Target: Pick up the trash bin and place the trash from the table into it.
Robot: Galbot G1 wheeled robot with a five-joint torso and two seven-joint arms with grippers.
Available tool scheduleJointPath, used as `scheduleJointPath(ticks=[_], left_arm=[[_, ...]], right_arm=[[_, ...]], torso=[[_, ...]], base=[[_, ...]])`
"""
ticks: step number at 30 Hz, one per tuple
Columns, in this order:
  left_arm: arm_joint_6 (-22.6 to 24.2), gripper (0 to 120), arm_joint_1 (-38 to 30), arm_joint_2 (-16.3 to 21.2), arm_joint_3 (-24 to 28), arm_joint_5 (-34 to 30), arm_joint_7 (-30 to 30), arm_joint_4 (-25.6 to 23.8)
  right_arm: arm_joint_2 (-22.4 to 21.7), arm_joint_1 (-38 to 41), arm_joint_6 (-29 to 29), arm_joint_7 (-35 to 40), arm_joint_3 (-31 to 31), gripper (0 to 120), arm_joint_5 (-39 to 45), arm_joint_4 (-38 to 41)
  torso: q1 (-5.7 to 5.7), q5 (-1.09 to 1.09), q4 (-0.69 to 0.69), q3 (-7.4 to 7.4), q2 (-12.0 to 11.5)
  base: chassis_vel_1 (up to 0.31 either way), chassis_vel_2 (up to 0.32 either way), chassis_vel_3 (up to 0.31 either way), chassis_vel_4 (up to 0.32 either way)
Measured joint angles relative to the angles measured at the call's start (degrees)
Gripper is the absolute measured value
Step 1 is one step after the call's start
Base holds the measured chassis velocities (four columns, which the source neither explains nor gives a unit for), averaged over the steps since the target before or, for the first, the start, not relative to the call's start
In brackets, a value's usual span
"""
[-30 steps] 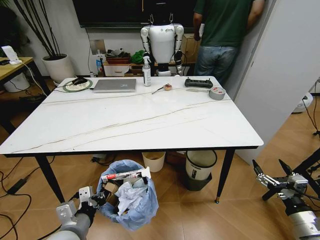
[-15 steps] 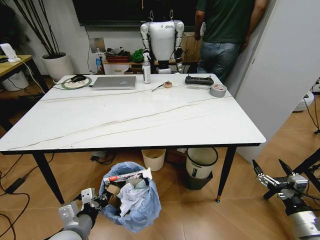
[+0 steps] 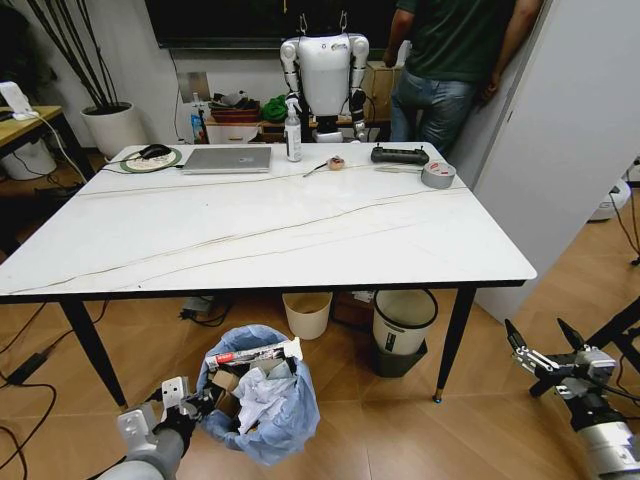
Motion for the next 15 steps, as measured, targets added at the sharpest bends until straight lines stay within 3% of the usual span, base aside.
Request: scheduleJointPath(ticks=[15], left_arm=[[0.2,0,-0.1,-1.7,0.3,0.8,0.1,0.6]], right_arm=[[0.0,0.0,0.0,0.0,0.0,100,0.0,0.0]], torso=[[-1.57,0.00,0.00,-2.10,-3.7]], base=[[0.000,0.000,0.000,0.000]])
